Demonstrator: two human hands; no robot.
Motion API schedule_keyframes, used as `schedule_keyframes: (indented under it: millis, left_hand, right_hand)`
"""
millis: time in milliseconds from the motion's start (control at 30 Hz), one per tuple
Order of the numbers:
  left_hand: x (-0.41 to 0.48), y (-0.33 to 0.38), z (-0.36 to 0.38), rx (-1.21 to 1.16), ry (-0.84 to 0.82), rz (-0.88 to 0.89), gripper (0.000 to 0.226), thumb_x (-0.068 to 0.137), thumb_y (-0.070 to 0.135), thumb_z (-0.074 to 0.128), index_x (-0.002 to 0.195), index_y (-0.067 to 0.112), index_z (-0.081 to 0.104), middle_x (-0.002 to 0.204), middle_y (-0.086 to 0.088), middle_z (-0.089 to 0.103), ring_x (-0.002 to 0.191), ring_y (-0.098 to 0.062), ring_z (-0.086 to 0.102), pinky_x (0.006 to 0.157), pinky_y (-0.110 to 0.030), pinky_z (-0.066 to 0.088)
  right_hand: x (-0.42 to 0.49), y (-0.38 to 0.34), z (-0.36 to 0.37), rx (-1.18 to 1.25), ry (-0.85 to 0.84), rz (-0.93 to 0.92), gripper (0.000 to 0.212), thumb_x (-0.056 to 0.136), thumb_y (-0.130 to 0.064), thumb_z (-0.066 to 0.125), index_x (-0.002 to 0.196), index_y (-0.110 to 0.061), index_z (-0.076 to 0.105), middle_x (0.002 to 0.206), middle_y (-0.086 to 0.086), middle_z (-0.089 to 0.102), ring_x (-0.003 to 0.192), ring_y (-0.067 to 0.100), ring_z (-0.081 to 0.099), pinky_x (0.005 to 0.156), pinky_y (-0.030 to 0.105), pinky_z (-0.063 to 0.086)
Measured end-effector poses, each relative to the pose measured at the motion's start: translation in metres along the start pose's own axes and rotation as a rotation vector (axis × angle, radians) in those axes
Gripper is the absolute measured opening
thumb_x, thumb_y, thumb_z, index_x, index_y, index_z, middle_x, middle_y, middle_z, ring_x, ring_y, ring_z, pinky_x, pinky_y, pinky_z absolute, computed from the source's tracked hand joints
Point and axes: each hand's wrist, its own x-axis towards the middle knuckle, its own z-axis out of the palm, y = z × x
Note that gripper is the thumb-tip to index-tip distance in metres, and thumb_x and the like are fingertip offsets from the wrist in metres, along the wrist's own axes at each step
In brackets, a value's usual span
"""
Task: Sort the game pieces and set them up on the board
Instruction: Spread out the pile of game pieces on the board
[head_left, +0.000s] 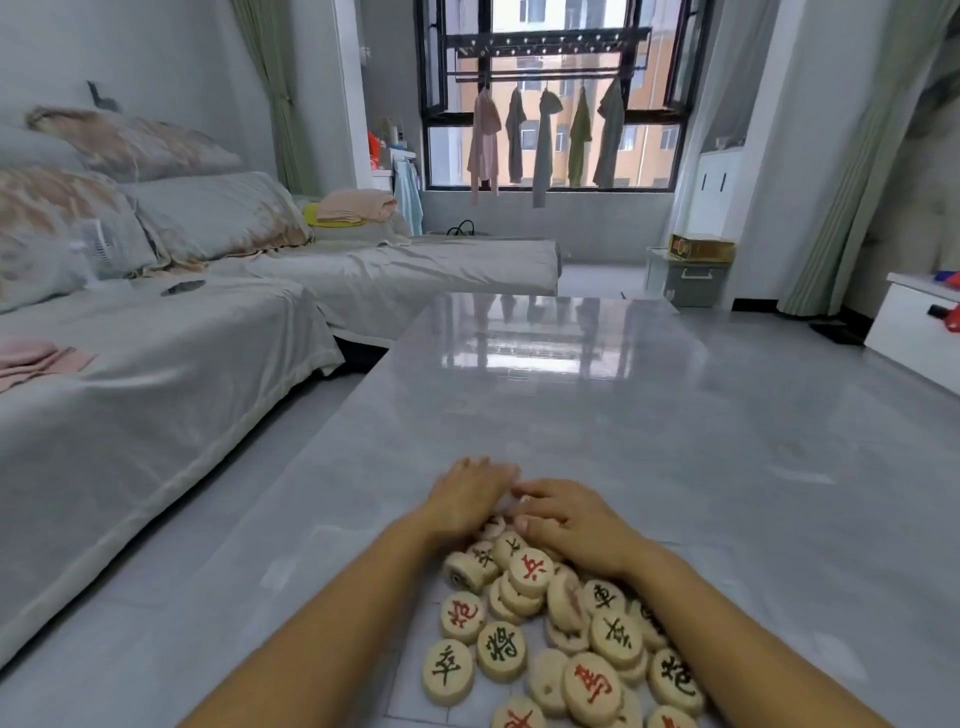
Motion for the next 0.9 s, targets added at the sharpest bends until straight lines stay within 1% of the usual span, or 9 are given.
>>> schedule_keyframes:
  millis: [100,200,333,467,567,633,700,800,900]
  left_hand:
    - [-0.032,0.007,0.024,-0.032,-0.093,0.185,0.068,0.087,0.057,0.022,0.122,0.007,0.053,0.125,-0.013,0.055,0.122,-0.026,0.043,0.112,-0.038,0.023]
    - [-0.067,0.014,0.029,-0.006,-0.084,0.245,0.059,0.094,0.048,0.024,0.134,0.01,0.046,0.143,-0.005,0.044,0.136,-0.016,0.03,0.11,-0.017,0.007]
    - [-0.112,0.025,0.035,-0.004,-0.141,0.208,0.065,0.09,0.054,0.022,0.14,0.016,0.039,0.151,0.001,0.033,0.141,-0.008,0.02,0.117,-0.022,0.004]
    - [-0.149,0.041,0.032,-0.043,-0.198,0.14,0.053,0.097,0.042,0.029,0.142,0.016,0.032,0.154,0.001,0.025,0.144,-0.011,0.011,0.112,-0.018,-0.002]
    - [-0.177,0.049,0.024,-0.167,-0.212,0.055,0.052,0.098,0.04,0.034,0.145,0.018,0.026,0.154,0.0,0.022,0.145,-0.014,0.008,0.114,-0.026,0.006]
    - [-0.197,0.049,0.017,-0.22,-0.192,0.026,0.053,0.097,0.039,0.035,0.145,0.02,0.024,0.153,0.001,0.024,0.143,-0.012,0.014,0.111,-0.023,0.011]
    - [-0.221,0.044,0.009,-0.251,-0.16,0.005,0.054,0.096,0.042,0.036,0.145,0.023,0.023,0.152,0.004,0.025,0.139,-0.007,0.019,0.109,-0.02,0.013]
    - [-0.262,0.036,0.007,-0.297,-0.114,-0.009,0.077,0.079,0.07,0.042,0.144,0.031,0.025,0.149,0.016,0.025,0.135,-0.002,0.027,0.116,-0.029,0.022]
    - [-0.294,0.037,0.016,-0.221,-0.058,0.005,0.071,0.083,0.053,0.054,0.143,0.03,0.025,0.141,0.018,0.029,0.129,-0.004,0.035,0.113,-0.029,0.031]
  right_hand:
    - [-0.019,-0.001,0.005,-0.026,0.005,0.02,0.06,0.078,-0.059,0.025,0.116,-0.032,0.063,0.132,-0.01,0.055,0.122,0.01,0.047,0.105,0.043,0.033]
    - [-0.047,-0.014,0.013,-0.072,0.001,0.045,0.063,0.076,-0.062,0.019,0.12,-0.038,0.058,0.139,-0.015,0.048,0.13,0.007,0.039,0.111,0.046,0.024]
    - [-0.096,-0.047,0.013,-0.068,-0.038,0.105,0.065,0.076,-0.06,0.018,0.126,-0.036,0.052,0.148,-0.013,0.035,0.139,0.007,0.022,0.117,0.038,0.003]
    - [-0.125,-0.068,0.005,-0.065,-0.137,0.15,0.054,0.088,-0.057,0.027,0.134,-0.034,0.044,0.153,-0.011,0.025,0.143,0.009,0.013,0.117,0.042,-0.003]
    - [-0.142,-0.078,-0.006,0.051,-0.163,0.224,0.045,0.096,-0.048,0.028,0.138,-0.034,0.038,0.154,-0.01,0.021,0.144,0.01,0.007,0.116,0.046,-0.008]
    - [-0.161,-0.085,-0.016,0.077,-0.1,0.246,0.043,0.096,-0.044,0.033,0.138,-0.033,0.039,0.154,-0.009,0.022,0.144,0.01,0.01,0.116,0.046,-0.005]
    - [-0.187,-0.094,-0.023,0.115,0.007,0.263,0.039,0.096,-0.038,0.041,0.133,-0.03,0.046,0.149,-0.009,0.032,0.14,0.01,0.021,0.117,0.042,0.008]
    - [-0.236,-0.117,-0.024,0.16,0.162,0.254,0.026,0.092,-0.028,0.053,0.117,-0.028,0.06,0.123,-0.019,0.046,0.121,0.003,0.037,0.106,0.026,0.03]
    - [-0.272,-0.151,-0.018,0.095,0.228,0.213,0.011,0.085,-0.028,0.062,0.094,-0.034,0.06,0.099,-0.02,0.049,0.102,0.004,0.044,0.087,0.02,0.038]
